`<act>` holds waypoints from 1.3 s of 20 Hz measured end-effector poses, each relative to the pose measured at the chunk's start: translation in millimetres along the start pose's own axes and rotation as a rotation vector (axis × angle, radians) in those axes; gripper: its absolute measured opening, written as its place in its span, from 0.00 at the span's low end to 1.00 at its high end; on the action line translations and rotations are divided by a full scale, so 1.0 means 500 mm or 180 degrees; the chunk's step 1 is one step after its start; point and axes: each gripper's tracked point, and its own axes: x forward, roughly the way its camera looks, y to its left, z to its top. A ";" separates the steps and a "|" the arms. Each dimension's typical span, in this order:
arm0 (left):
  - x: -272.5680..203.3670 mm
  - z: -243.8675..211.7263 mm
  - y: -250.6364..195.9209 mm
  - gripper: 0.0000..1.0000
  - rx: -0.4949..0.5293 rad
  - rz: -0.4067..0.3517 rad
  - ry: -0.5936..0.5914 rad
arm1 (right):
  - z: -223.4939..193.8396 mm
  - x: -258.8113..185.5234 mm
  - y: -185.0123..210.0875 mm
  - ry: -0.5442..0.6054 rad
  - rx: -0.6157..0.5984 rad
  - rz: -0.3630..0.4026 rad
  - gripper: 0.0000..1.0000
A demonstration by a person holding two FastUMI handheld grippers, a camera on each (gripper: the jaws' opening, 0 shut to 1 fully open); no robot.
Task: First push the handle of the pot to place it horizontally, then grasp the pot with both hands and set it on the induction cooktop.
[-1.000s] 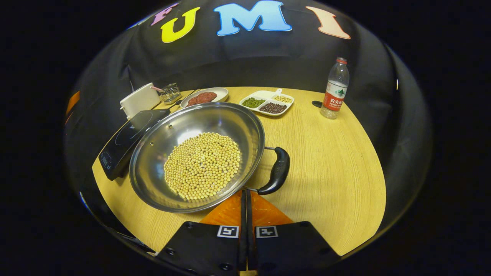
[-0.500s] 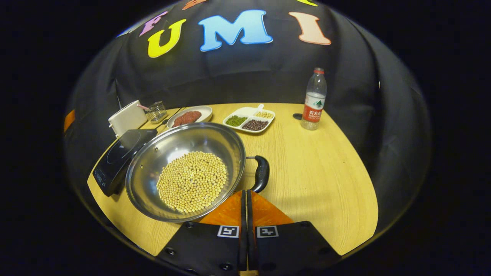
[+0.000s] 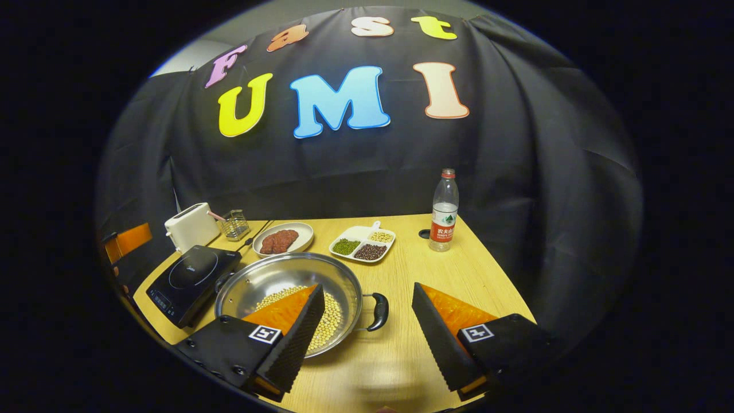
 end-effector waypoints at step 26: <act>0.246 -0.319 -0.070 0.80 0.0073 -0.0359 0.1290 | -0.106 0.155 -0.016 0.0530 -0.0002 -0.0082 0.98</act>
